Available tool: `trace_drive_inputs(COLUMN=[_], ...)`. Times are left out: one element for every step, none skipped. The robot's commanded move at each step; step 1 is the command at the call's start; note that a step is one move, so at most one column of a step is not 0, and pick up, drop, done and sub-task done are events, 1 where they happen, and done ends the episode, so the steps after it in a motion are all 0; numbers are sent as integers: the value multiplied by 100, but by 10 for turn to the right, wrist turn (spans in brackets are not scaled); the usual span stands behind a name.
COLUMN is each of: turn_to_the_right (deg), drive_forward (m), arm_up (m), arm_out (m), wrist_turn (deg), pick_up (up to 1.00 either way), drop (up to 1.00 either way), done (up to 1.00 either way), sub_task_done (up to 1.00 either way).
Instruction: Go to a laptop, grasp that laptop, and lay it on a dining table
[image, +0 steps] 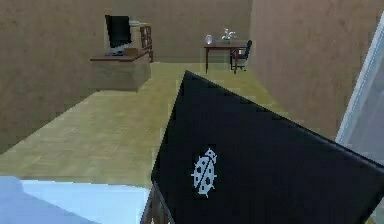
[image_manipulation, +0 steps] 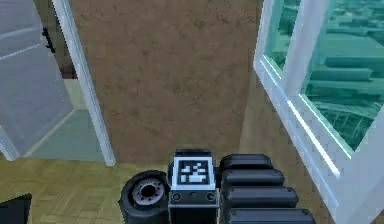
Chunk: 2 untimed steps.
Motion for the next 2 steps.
trace_drive_inputs(turn_to_the_right=[450, 30], drive_forward=[0, 0], arm_up=[0, 0], arm_out=[0, 0], wrist_turn=[0, 0], pick_up=[0, 0], drop=[0, 0], done=[0, 0], sub_task_done=[0, 0])
